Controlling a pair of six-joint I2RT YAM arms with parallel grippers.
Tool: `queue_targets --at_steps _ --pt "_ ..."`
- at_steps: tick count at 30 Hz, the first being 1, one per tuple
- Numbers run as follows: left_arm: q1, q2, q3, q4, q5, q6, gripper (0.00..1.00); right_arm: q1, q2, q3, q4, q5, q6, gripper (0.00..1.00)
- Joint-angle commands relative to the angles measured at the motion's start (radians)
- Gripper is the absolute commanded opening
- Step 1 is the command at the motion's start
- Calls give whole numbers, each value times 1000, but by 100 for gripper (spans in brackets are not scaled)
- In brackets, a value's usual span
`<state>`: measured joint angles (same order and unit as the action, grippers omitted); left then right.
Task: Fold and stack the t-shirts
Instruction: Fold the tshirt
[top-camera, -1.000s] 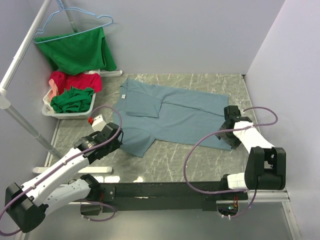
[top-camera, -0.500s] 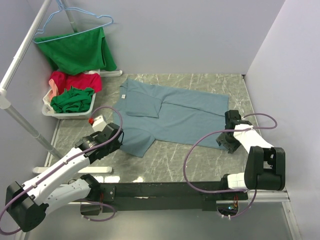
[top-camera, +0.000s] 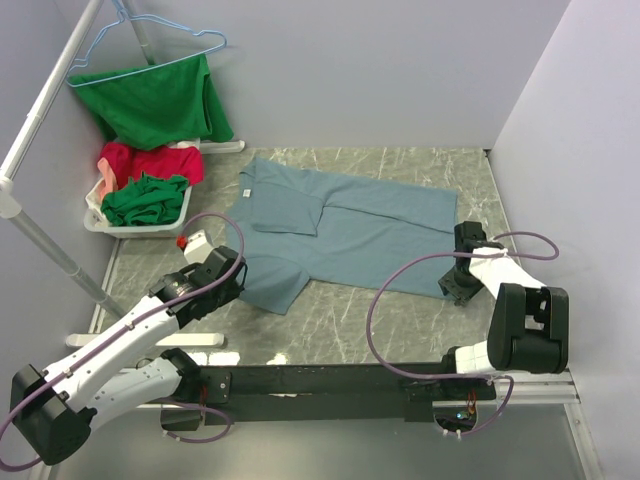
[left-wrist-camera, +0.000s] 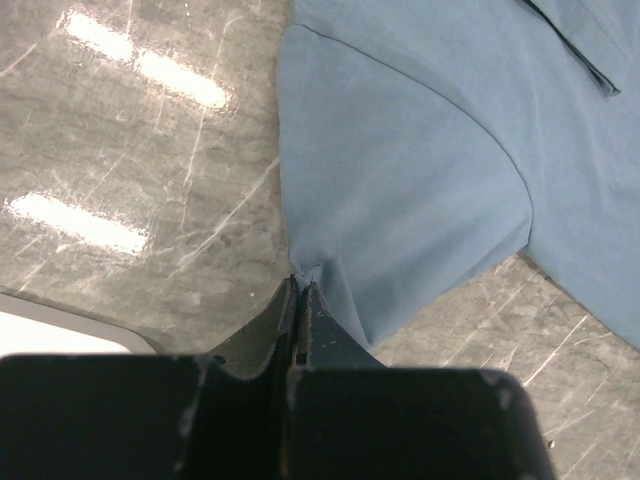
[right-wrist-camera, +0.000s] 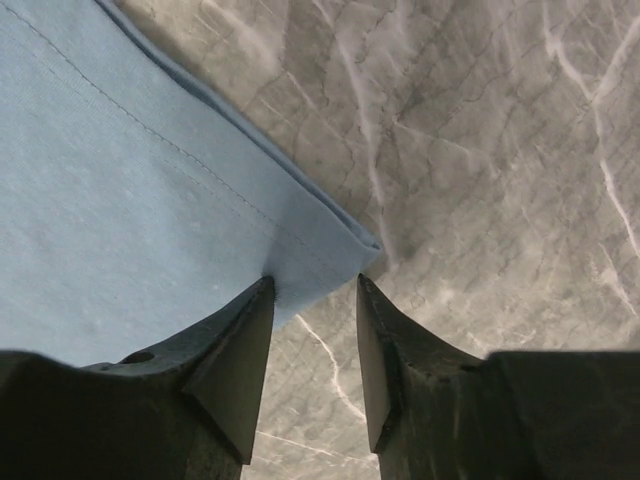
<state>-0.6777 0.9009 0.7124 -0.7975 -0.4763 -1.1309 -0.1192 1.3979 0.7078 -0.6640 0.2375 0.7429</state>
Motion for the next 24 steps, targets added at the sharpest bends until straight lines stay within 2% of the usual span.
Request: queue_targets --at_steps 1,10,13,14,16,17,24 --pt "-3 -23 44 -55 -36 -13 1 -19 39 22 47 17 4 45" --pt "-5 -42 76 -97 -58 -18 1 -37 150 59 102 5 -11 42" --pt "-3 -33 87 -106 -67 -21 1 -39 190 73 116 -3 -16 31" --pt "-3 -28 88 -105 -70 -21 1 -39 199 78 116 -9 -17 21" --pt "-5 -25 93 -109 -73 -24 1 -40 219 90 121 -10 -20 11" --pt "-3 -23 93 -108 -71 -24 1 -40 222 91 121 -12 -20 0" --pt "-5 -22 98 -103 -68 -21 1 -40 190 76 118 -10 -27 0"
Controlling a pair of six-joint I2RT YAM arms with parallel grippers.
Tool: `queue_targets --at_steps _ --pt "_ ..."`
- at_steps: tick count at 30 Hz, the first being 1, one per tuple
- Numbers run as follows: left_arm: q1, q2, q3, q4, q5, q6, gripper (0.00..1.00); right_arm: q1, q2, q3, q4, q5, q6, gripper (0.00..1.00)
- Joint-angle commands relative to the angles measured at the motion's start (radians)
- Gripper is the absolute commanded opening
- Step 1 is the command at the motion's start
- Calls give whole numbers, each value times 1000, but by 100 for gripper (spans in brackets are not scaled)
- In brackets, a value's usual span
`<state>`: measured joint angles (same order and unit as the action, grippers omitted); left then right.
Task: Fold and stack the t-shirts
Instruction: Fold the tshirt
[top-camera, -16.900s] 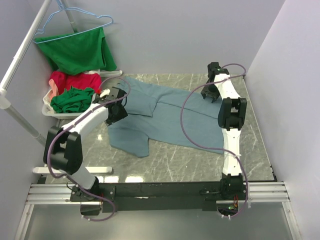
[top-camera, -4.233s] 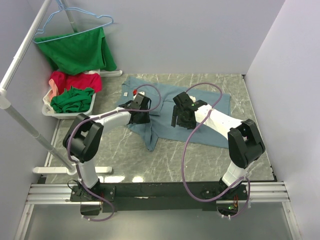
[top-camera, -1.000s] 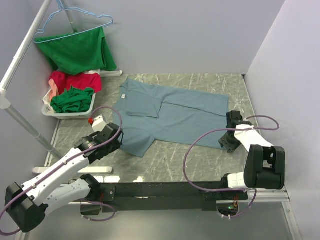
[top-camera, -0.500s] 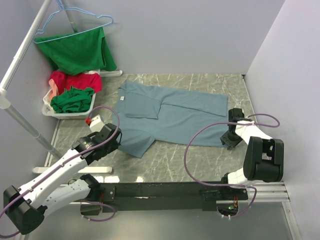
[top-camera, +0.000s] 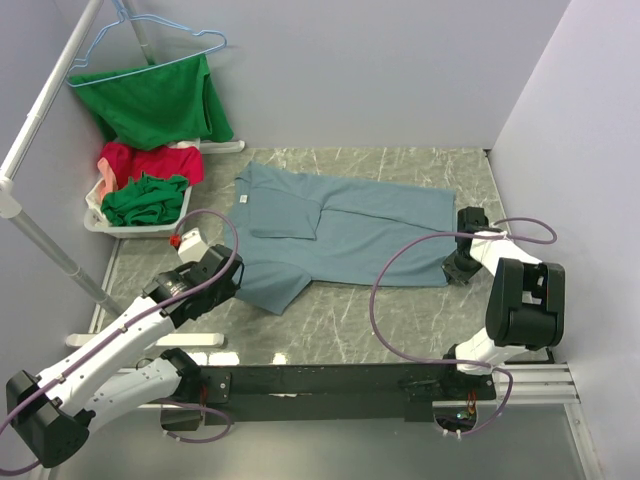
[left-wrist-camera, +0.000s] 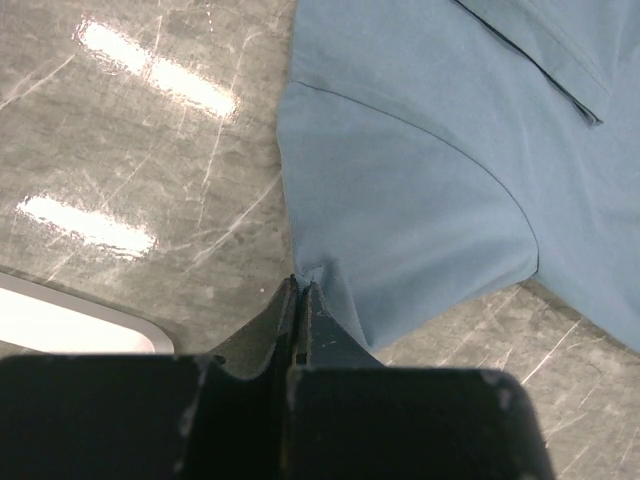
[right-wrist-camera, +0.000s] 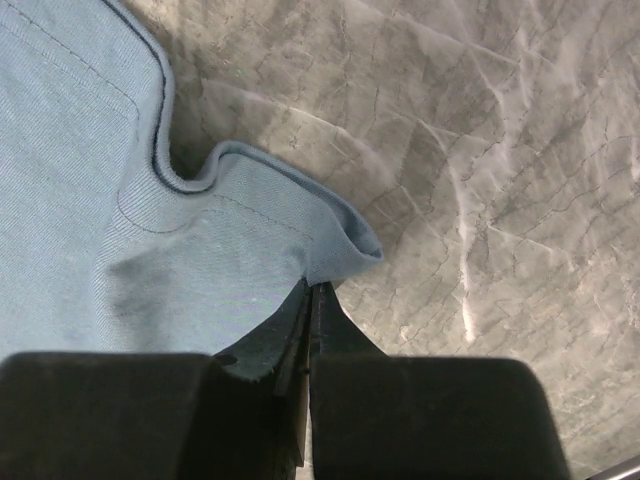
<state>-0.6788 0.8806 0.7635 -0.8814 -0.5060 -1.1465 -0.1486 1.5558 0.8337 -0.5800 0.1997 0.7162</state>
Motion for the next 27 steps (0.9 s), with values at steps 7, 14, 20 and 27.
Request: queue_targets --at_steps 7,14,20,27 --pt "-4 -23 79 -67 -54 -28 1 -12 -214 -143 -3 -38 5 0" --pt "-5 -127 76 -103 -40 -56 1 -9 -493 -245 -89 -94 28 0" --pt "-5 -121 69 -102 -29 -64 1 -8 -573 -226 -138 -100 34 0" --pt "-4 59 198 -111 -143 -67 1 -9 -518 -163 -95 -123 58 0"
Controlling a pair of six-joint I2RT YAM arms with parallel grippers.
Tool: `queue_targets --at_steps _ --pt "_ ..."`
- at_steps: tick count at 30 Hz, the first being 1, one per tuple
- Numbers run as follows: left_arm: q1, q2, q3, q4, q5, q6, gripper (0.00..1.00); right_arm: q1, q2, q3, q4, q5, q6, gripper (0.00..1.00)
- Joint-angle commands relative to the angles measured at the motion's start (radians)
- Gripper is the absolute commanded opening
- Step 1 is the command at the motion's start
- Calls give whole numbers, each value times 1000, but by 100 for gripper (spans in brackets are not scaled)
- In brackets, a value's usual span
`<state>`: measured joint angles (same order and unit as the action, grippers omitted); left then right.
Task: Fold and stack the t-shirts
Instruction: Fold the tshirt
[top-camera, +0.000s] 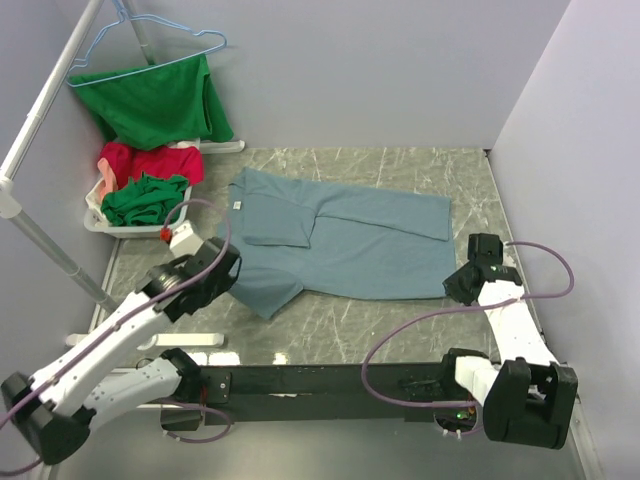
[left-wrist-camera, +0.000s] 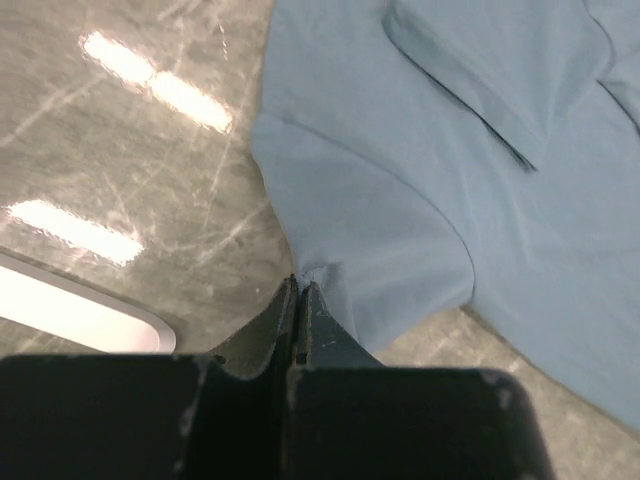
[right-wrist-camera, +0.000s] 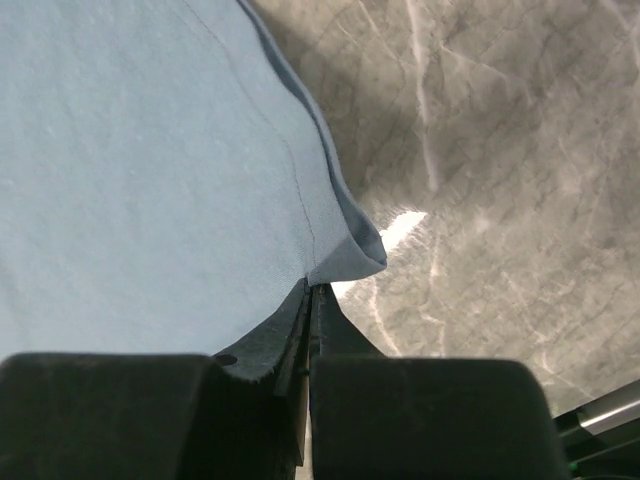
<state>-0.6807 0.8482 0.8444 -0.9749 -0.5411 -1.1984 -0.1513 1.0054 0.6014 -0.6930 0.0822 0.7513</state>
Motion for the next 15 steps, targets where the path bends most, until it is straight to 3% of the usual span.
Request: queue_targets --at_steps 1,8,15 --pt "-2 141 140 -25 -158 -18 1 -7 44 80 23 -6 25 0" --pt "29 316 309 24 -299 29 1 -8 177 207 68 10 26 0" --pt "148 465 335 208 -257 149 1 -13 329 294 131 -1 26 0"
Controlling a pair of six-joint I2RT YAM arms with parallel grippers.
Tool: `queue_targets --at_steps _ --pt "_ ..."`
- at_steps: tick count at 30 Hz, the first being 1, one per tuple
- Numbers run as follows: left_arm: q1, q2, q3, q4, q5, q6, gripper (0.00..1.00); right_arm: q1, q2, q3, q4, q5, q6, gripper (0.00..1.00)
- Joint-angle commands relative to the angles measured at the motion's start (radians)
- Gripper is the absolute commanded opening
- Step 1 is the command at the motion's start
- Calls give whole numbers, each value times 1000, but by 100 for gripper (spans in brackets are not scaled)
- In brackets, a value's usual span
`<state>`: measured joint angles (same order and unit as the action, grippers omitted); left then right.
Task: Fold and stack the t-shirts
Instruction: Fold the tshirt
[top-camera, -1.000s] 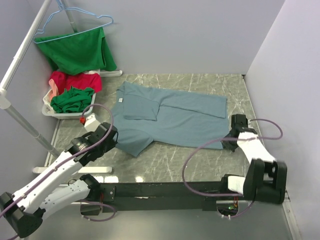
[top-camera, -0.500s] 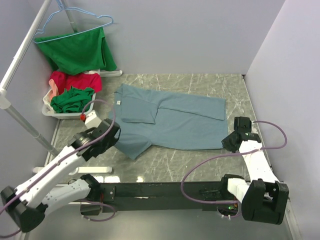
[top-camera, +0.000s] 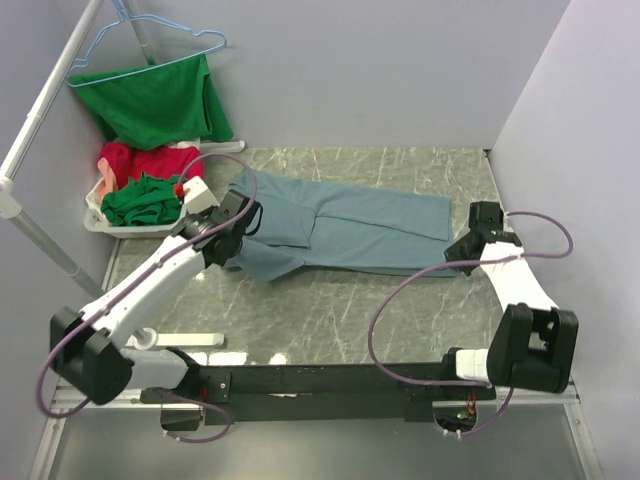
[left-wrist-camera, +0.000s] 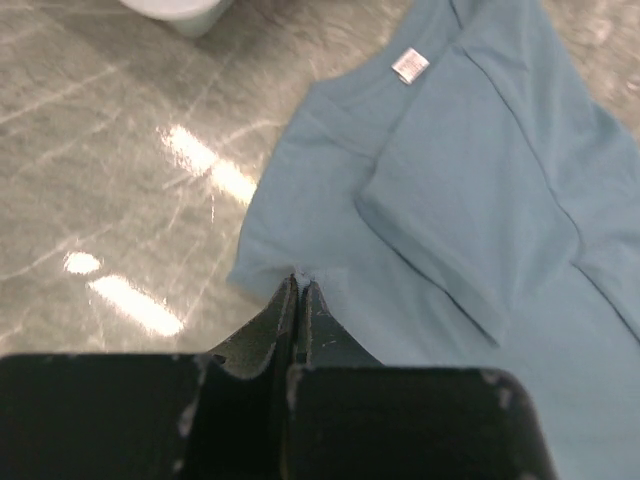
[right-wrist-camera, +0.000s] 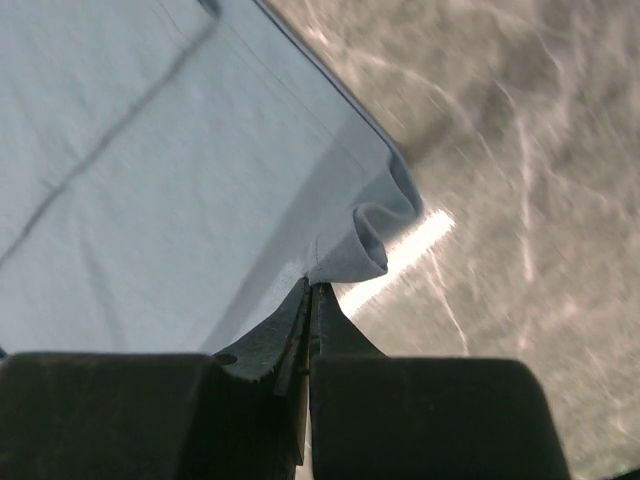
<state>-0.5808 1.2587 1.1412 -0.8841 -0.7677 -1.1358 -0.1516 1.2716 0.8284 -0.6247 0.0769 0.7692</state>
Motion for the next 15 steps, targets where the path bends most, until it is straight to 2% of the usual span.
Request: queue_targets --at_steps 1,7,15 --pt "55 86 43 158 -24 99 1 -12 80 75 71 3 10 0" --pt "113 252 118 260 10 182 1 -17 213 135 115 -6 15 0" --pt "156 462 324 300 34 254 1 -20 357 224 146 -19 31 0"
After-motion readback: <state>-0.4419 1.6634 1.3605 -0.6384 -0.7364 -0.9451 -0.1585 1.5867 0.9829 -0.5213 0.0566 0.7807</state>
